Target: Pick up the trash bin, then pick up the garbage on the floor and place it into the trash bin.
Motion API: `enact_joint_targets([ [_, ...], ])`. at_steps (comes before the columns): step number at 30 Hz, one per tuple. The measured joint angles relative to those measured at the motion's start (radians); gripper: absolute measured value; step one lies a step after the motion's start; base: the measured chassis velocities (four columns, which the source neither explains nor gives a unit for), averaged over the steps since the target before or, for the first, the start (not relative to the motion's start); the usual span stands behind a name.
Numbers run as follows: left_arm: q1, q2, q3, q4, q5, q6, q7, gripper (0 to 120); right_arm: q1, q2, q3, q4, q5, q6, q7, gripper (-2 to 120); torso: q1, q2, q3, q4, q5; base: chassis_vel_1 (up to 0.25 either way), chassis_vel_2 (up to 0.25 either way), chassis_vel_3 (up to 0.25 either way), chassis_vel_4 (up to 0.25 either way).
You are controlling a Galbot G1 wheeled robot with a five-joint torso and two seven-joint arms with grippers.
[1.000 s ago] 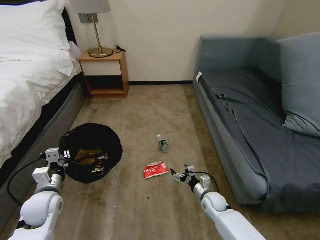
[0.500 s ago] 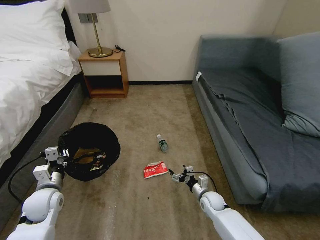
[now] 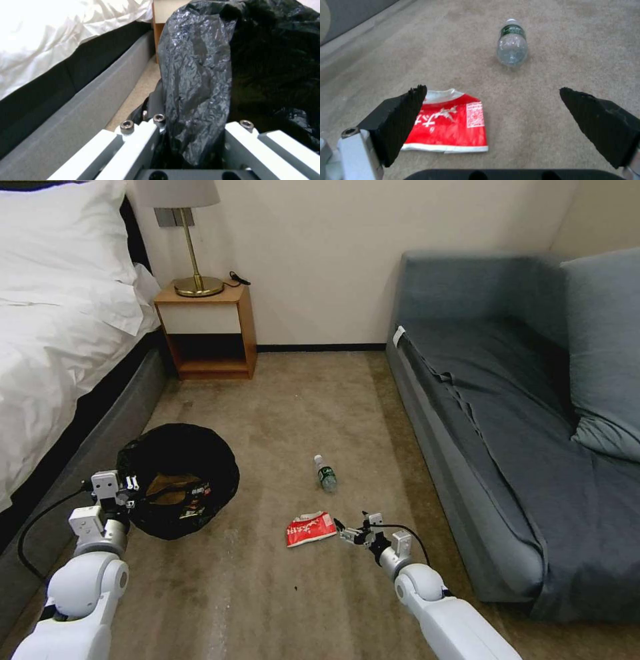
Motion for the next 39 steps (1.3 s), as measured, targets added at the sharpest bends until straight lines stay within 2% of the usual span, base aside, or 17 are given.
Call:
enact_joint_targets([
  [39, -0.007, 0.006, -0.002, 0.013, -0.027, 0.002, 0.005, 4, 0.010, 0.017, -0.010, -0.032, -0.012, 0.001, -0.002, 100, 0.000, 0.000, 0.000, 0.0000, 0.0000, -0.057, 0.054, 0.057, -0.056],
])
